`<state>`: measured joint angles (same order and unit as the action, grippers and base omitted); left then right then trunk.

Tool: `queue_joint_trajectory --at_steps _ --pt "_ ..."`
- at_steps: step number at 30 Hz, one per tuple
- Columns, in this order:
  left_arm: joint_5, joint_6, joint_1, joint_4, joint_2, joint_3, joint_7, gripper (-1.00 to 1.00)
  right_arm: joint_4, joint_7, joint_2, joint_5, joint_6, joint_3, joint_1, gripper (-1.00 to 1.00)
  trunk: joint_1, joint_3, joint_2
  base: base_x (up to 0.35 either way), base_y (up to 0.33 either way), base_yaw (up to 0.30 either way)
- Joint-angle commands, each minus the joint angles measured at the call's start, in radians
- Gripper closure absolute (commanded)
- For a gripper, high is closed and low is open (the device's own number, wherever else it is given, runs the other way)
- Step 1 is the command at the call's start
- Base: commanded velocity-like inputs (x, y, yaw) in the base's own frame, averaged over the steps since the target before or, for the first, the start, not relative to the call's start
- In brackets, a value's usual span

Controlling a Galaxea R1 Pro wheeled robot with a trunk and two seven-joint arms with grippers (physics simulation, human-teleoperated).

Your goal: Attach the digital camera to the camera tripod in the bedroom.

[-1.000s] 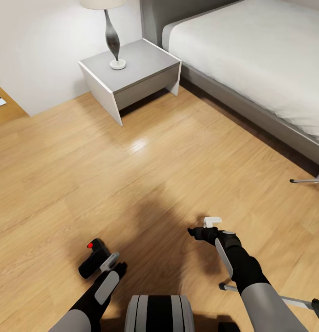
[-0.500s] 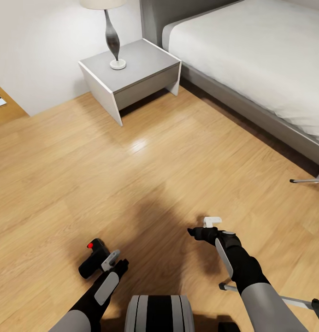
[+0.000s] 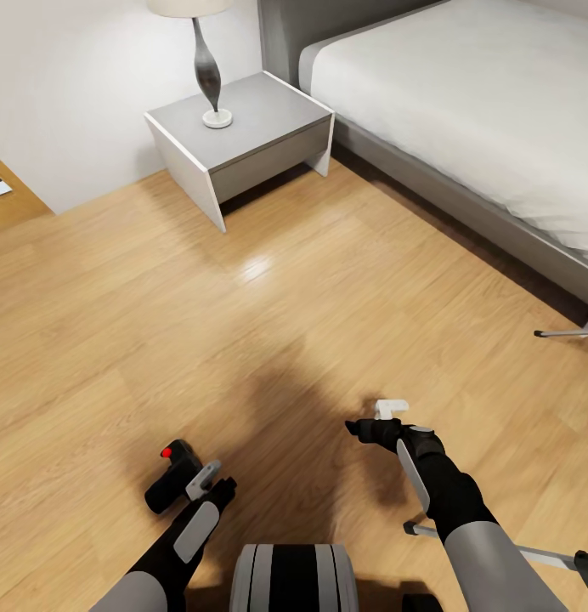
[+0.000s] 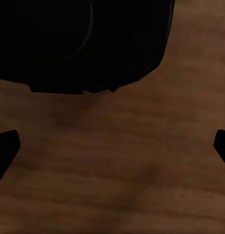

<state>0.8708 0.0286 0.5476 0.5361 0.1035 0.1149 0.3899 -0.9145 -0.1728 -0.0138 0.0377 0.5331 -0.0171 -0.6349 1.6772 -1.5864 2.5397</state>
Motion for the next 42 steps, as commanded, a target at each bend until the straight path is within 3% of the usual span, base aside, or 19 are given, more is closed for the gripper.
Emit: queue_joint_trajectory --at_steps 1,33,37,42 --pt "0.004 0.003 0.000 0.002 -0.001 0.005 0.008 -1.00 -0.001 0.000 0.000 0.004 0.005 0.000 0.000 -1.00 0.000 -0.001 0.000 0.000 0.000 0.000" --pt "0.004 -0.003 0.000 0.011 -0.001 0.005 0.072 -1.00 0.002 0.000 0.000 0.004 0.005 0.000 0.000 -1.00 0.000 -0.001 0.000 0.000 0.000 0.000" --pt "0.004 -0.036 0.000 0.004 -0.002 0.006 0.070 -1.00 0.002 0.000 0.000 0.004 0.005 0.000 0.000 -1.00 0.000 -0.001 0.000 0.000 0.000 0.000" --pt "0.003 -0.155 0.000 -0.007 -0.002 0.014 0.064 -1.00 0.002 0.000 0.000 0.004 0.005 0.000 0.000 -1.00 0.000 -0.001 0.000 0.000 0.000 0.000"
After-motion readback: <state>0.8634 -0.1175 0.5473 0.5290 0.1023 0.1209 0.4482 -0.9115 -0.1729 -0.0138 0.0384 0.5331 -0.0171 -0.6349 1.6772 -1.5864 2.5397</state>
